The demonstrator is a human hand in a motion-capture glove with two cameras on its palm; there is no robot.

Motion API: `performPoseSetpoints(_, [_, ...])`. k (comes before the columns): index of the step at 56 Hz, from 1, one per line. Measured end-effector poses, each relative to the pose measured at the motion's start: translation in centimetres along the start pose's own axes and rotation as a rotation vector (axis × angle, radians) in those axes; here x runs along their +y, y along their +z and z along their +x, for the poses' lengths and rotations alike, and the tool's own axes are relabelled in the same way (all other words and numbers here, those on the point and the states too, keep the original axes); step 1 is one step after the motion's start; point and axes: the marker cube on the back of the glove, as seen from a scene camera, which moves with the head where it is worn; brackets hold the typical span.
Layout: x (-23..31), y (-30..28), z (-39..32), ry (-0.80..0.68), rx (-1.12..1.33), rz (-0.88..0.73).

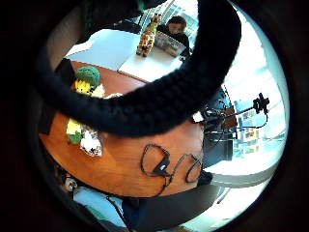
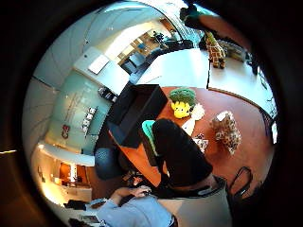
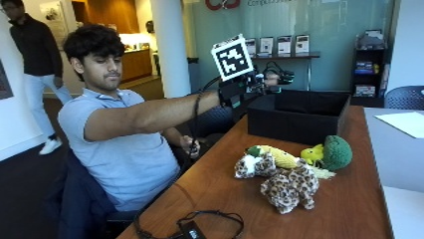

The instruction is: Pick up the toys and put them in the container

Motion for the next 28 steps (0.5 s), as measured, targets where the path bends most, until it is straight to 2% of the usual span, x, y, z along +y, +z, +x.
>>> performPoseSetpoints(28, [-1.3, 7.2, 1.3, 0.067, 0.027, -0.090])
